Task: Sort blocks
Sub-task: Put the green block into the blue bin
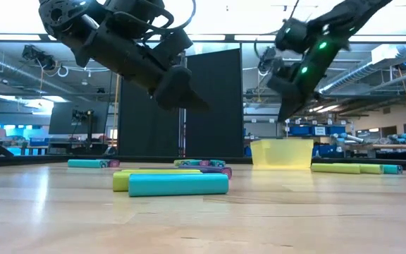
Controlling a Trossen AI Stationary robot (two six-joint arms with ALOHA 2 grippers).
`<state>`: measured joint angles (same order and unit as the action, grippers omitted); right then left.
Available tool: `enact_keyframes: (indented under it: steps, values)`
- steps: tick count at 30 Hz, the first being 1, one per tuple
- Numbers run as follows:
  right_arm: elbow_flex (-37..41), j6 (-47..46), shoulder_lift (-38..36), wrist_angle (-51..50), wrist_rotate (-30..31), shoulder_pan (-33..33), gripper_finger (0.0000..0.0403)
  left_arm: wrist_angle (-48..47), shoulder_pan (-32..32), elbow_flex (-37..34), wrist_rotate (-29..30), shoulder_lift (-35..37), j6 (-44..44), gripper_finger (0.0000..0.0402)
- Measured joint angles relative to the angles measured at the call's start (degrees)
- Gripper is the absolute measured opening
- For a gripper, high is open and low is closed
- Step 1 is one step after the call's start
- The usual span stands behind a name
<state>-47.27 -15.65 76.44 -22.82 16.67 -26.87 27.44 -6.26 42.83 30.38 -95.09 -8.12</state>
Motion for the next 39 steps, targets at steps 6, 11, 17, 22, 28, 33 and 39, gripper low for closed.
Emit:
enact_keyframes:
  steps: [6,11,17,22,28,33,39]
  values:
    - [9.15,-8.18,-11.15,1.43,1.47,12.17,0.0007,0.30,0.42,0.00,-5.91,0.00,1.50,0.0008]
    - [15.33,-16.29,-17.59,5.31,4.88,23.54,0.0007,3.53,0.92,0.00,-11.32,0.00,1.70,0.0006]
    - [16.68,-22.09,-18.95,4.60,10.71,33.52,0.0008,6.13,2.94,0.00,-21.29,0.00,2.80,0.0006]
    - [15.35,-22.87,-17.53,2.20,12.13,37.04,0.0009,6.72,4.30,0.00,-25.35,0.00,2.83,0.0006]
    - [12.84,-25.13,-16.57,-2.80,12.39,38.51,0.0017,22.59,6.11,-6.64,-30.07,-0.12,3.29,0.0007]
    - [10.68,-24.63,-14.66,-3.10,12.39,38.64,0.0020,33.81,7.71,-13.49,-30.26,-0.17,6.30,0.0007]
    - [5.86,-26.54,-9.77,-9.20,9.79,37.36,0.0021,34.36,8.91,-15.87,-32.39,0.70,7.28,0.0007]
